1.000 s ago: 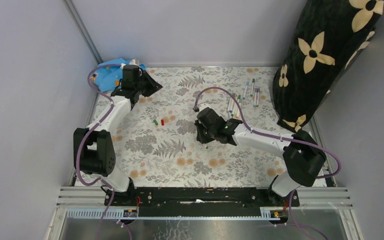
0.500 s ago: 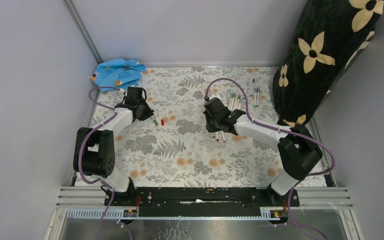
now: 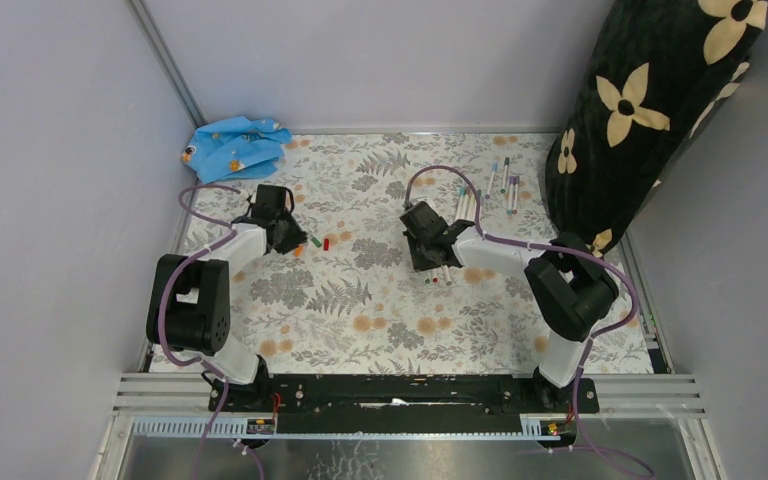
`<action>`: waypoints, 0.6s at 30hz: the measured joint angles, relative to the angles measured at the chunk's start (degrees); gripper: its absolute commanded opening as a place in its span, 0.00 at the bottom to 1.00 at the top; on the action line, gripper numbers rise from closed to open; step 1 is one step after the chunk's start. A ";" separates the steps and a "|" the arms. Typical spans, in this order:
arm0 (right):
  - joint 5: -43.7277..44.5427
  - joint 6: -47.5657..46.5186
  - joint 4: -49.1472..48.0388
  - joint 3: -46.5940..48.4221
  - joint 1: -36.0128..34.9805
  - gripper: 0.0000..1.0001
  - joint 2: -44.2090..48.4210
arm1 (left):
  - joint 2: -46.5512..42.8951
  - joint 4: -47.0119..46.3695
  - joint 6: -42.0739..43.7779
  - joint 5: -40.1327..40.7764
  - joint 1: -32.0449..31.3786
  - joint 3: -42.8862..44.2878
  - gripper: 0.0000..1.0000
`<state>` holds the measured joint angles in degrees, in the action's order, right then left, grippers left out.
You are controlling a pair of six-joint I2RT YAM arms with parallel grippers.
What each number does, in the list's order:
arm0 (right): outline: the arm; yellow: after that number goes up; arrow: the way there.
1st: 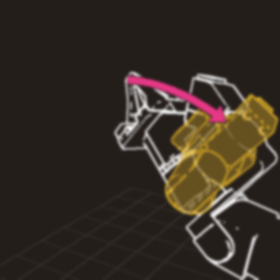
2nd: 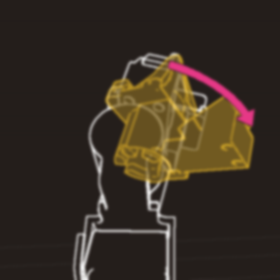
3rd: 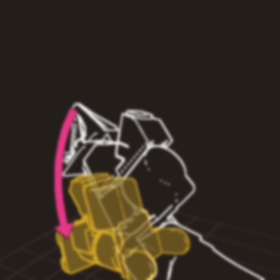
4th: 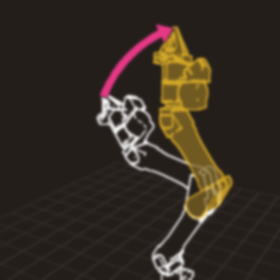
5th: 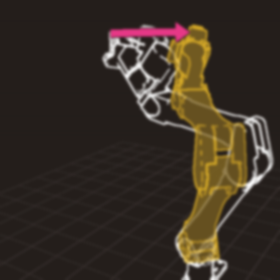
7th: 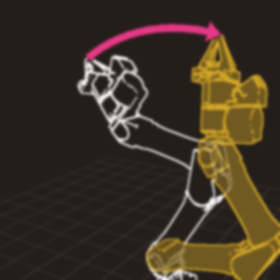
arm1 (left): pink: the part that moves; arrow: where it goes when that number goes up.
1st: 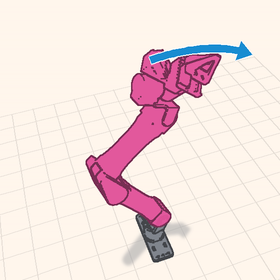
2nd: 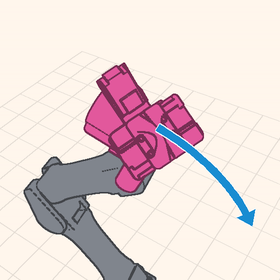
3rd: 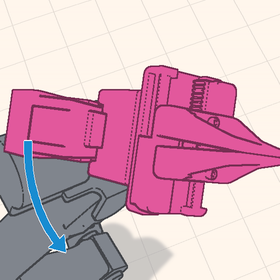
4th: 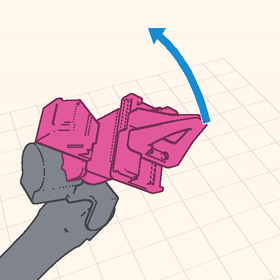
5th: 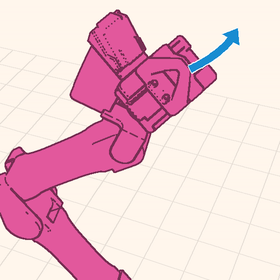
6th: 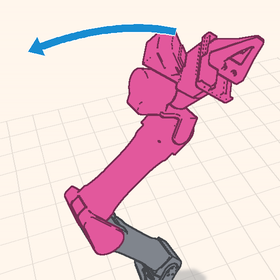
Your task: Open the pen caps
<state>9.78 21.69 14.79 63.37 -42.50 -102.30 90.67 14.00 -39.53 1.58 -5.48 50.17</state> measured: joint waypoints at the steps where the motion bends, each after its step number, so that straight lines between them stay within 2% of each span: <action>1: 0.17 0.02 0.00 0.09 0.02 0.02 -0.33 | 0.00 -0.33 -0.02 0.00 0.00 -0.22 0.34; 7: 1.68 0.04 0.00 0.15 0.13 0.05 -1.86 | 0.22 -1.42 -0.66 0.00 0.00 -1.44 0.34; 14: 3.37 0.26 0.00 0.52 0.20 0.26 -3.34 | -0.13 -1.68 -1.31 0.00 0.00 -1.75 0.35; 18: 4.13 0.31 0.00 1.31 0.20 0.32 -4.00 | -2.16 -1.62 -1.97 -0.02 0.00 -2.23 0.35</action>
<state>13.91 22.00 14.79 64.69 -42.30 -106.30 88.51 12.38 -41.50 1.56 -5.48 47.94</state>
